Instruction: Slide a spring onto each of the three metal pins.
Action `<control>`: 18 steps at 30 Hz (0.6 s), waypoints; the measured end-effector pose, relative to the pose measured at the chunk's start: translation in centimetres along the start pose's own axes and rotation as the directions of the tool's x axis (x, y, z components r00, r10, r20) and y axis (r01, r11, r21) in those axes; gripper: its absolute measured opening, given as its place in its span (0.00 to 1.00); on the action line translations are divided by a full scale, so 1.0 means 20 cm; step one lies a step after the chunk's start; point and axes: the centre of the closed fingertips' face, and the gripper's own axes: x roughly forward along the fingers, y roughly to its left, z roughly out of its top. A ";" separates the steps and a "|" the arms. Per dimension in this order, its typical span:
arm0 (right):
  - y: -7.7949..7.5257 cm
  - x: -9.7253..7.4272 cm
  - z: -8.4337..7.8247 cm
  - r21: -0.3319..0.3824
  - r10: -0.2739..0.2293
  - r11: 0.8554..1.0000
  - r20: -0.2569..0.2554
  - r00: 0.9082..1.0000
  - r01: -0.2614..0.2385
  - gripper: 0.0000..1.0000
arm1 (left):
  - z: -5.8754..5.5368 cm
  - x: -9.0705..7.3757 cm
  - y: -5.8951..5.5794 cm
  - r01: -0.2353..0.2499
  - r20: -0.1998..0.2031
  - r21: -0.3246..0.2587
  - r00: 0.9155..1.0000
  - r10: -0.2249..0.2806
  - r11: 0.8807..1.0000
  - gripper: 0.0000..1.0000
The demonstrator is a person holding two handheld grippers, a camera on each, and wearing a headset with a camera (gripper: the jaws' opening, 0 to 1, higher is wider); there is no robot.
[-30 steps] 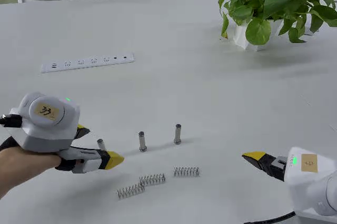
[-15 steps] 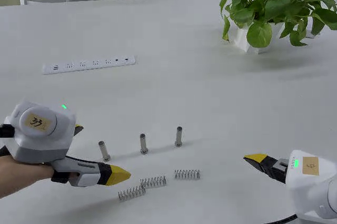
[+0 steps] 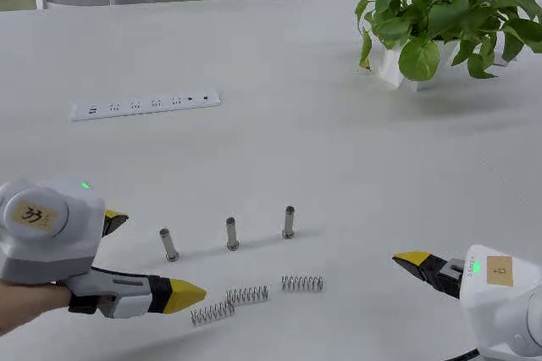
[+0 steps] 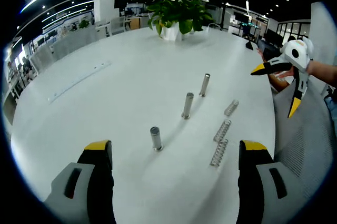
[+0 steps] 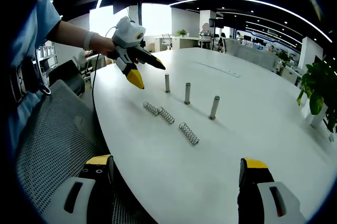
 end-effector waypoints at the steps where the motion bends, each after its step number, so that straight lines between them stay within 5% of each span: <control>1: 0.00 0.00 0.00 0.000 0.000 1.000 0.000 1.000 0.000 0.99 | -0.01 -0.01 0.00 0.001 0.001 0.000 1.000 -0.001 1.000 0.99; 18: 0.03 0.01 -0.01 -0.035 0.023 0.999 -0.025 0.999 -0.024 0.99 | -0.17 -0.09 -0.14 0.016 0.029 -0.033 0.999 -0.015 0.999 0.96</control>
